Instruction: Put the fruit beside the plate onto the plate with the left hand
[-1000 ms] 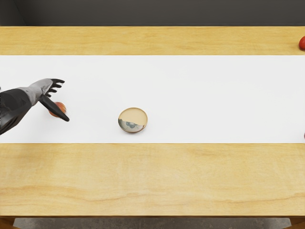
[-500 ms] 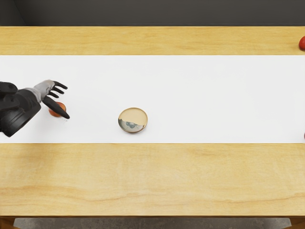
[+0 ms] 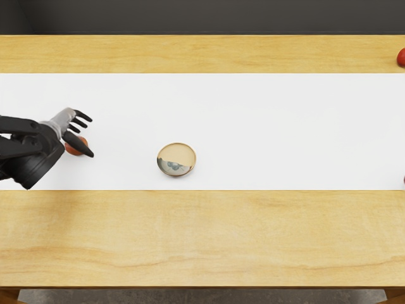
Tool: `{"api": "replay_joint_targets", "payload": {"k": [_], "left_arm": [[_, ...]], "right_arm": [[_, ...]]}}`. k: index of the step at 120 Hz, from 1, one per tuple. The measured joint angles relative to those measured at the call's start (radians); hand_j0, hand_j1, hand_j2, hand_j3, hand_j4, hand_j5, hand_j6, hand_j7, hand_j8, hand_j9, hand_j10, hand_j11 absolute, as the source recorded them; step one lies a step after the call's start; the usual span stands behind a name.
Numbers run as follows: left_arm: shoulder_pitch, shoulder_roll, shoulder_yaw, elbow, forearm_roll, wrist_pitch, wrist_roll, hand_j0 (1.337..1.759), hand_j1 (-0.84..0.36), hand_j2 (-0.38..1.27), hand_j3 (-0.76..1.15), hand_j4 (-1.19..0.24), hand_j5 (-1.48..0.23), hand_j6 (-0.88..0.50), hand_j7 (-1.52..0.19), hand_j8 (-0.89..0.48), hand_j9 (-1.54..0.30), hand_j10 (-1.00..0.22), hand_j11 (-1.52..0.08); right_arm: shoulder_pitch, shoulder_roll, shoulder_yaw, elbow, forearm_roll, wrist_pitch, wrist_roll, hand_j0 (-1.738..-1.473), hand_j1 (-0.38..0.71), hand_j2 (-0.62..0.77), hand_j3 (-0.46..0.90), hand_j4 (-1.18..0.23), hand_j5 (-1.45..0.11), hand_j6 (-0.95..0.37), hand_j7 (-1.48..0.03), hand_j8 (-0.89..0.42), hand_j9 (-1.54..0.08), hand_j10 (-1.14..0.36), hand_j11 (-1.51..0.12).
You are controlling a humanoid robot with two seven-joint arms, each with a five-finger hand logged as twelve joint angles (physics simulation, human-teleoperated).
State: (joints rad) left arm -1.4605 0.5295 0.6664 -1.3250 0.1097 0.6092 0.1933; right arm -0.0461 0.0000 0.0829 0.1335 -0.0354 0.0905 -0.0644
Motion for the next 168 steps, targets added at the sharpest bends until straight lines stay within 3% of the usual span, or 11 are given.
{"api": "replay_joint_targets", "payload": {"k": [43, 53, 57, 58, 61, 67, 101, 118, 143, 168], "left_arm": [[0.026, -0.005, 0.011, 0.01, 0.0, 0.001, 0.005, 1.658, -0.2, 0.09, 0.0, -0.46, -0.6, -0.46, -0.6, -0.43, -0.59, -0.44, -0.56], [0.025, -0.005, 0.016, 0.011, 0.005, 0.0, 0.005, 1.658, -0.24, 0.1, 0.0, -0.49, -0.65, -0.49, -0.65, -0.46, -0.65, -0.5, -0.46], [0.025, -0.005, 0.019, 0.012, 0.008, 0.0, 0.006, 1.658, -0.26, 0.1, 0.0, -0.51, -0.66, -0.51, -0.66, -0.47, -0.66, -0.48, -0.53], [0.025, -0.005, 0.019, 0.012, 0.011, -0.001, 0.005, 1.658, -0.27, 0.1, 0.0, -0.51, -0.67, -0.51, -0.67, -0.48, -0.67, -0.51, -0.43], [0.026, -0.005, 0.02, 0.012, 0.013, 0.0, 0.007, 1.658, -0.28, 0.11, 0.0, -0.53, -0.67, -0.53, -0.67, -0.49, -0.68, -0.46, -0.59], [0.024, -0.004, 0.022, 0.012, 0.015, -0.001, 0.008, 1.658, -0.29, 0.12, 0.0, -0.54, -0.69, -0.54, -0.7, -0.51, -0.7, -0.51, -0.46], [0.009, 0.001, 0.028, 0.004, -0.001, 0.001, 0.027, 1.657, -0.31, 0.15, 0.0, -0.59, -0.77, -0.59, -0.77, -0.46, -0.77, -0.58, -0.69], [0.0, 0.001, 0.028, 0.002, -0.001, 0.001, 0.032, 1.657, -0.32, 0.17, 0.0, -0.61, -0.81, -0.61, -0.81, -0.44, -0.81, -0.55, -0.77], [-0.032, -0.009, 0.026, -0.003, -0.002, 0.002, 0.029, 1.656, -0.32, 0.17, 0.0, -0.63, -0.83, -0.62, -0.83, -0.42, -0.83, -0.52, -0.82], [-0.076, -0.069, 0.022, -0.006, -0.002, 0.002, 0.027, 1.656, -0.31, 0.22, 0.0, -0.63, -0.83, -0.63, -0.83, -0.49, -0.83, -0.55, -0.83]], "right_arm": [[0.0, 0.0, 0.0, 0.0, 0.0, 0.0, 0.0, -1.658, -0.35, 0.0, 0.0, 0.0, 0.0, 0.0, 0.0, 0.0, 0.0, 0.0, 0.0], [0.0, 0.0, 0.0, 0.0, 0.0, 0.0, 0.0, -1.658, -0.35, 0.0, 0.0, 0.0, 0.0, 0.0, 0.0, 0.0, 0.0, 0.0, 0.0], [0.0, 0.0, 0.0, 0.0, 0.0, 0.0, 0.0, -1.658, -0.35, 0.0, 0.0, 0.0, 0.0, 0.0, 0.0, 0.0, 0.0, 0.0, 0.0], [0.0, 0.0, 0.0, 0.0, 0.0, 0.0, 0.0, -1.658, -0.35, 0.0, 0.0, 0.0, 0.0, 0.0, 0.0, 0.0, 0.0, 0.0, 0.0], [0.0, 0.0, 0.0, 0.0, 0.0, 0.0, 0.0, -1.658, -0.35, 0.0, 0.0, 0.0, 0.0, 0.0, 0.0, 0.0, 0.0, 0.0, 0.0], [0.0, 0.0, 0.0, 0.0, 0.0, 0.0, 0.0, -1.658, -0.35, 0.0, 0.0, 0.0, 0.0, 0.0, 0.0, 0.0, 0.0, 0.0, 0.0], [0.0, 0.0, 0.0, 0.0, 0.0, 0.0, 0.0, -1.658, -0.35, 0.0, 0.0, 0.0, 0.0, 0.0, 0.0, 0.0, 0.0, 0.0, 0.0], [0.0, 0.0, 0.0, 0.0, 0.0, 0.0, 0.0, -1.658, -0.35, 0.0, 0.0, 0.0, 0.0, 0.0, 0.0, 0.0, 0.0, 0.0, 0.0], [0.0, 0.0, 0.0, 0.0, 0.0, 0.0, 0.0, -1.658, -0.35, 0.0, 0.0, 0.0, 0.0, 0.0, 0.0, 0.0, 0.0, 0.0, 0.0], [0.0, 0.0, 0.0, 0.0, 0.0, 0.0, 0.0, -1.658, -0.35, 0.0, 0.0, 0.0, 0.0, 0.0, 0.0, 0.0, 0.0, 0.0, 0.0]]}}
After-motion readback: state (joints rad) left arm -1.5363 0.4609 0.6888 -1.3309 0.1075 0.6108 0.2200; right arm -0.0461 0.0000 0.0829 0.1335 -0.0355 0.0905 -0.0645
